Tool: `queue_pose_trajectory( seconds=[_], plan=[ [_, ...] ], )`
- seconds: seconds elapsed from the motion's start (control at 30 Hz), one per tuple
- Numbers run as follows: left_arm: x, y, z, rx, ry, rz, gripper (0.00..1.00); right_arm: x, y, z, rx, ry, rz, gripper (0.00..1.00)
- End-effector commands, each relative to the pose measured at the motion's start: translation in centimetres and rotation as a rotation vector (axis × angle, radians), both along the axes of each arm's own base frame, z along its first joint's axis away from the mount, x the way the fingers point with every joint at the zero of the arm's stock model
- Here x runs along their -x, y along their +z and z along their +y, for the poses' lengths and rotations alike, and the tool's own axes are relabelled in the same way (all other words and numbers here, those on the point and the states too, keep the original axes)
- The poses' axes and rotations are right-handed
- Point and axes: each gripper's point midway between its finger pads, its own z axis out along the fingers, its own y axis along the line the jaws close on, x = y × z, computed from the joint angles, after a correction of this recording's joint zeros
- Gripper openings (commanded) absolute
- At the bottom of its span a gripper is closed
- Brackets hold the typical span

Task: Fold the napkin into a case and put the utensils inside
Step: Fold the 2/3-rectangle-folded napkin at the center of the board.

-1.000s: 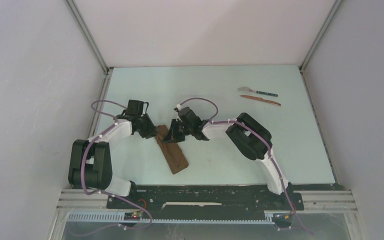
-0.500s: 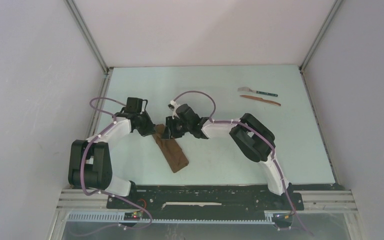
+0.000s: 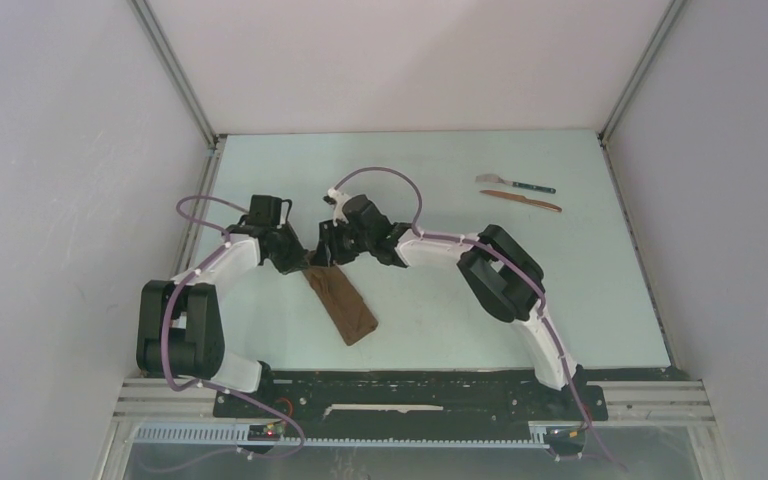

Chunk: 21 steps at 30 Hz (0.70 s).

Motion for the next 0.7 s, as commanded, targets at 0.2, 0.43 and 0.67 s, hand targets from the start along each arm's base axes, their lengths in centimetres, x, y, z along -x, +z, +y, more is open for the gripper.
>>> queue_pose_trajectory(
  seconds=[0.2,0.43,0.67],
  plan=[
    [-1.5,2.6,0.0,0.012,-0.015,-0.078,0.0,1.5,-0.8,1.6,-0.009,0.075,-0.007,0.46],
    [-1.5,2.7,-0.1,0.021,-0.016,-0.083,0.0,1.4,-1.1,2.3,0.006,0.075,-0.019,0.45],
    [-1.4,3.2,0.2,0.0,-0.025,-0.096,0.0,0.9,-1.1,2.3,0.026,0.04,-0.012,0.05]
  ],
)
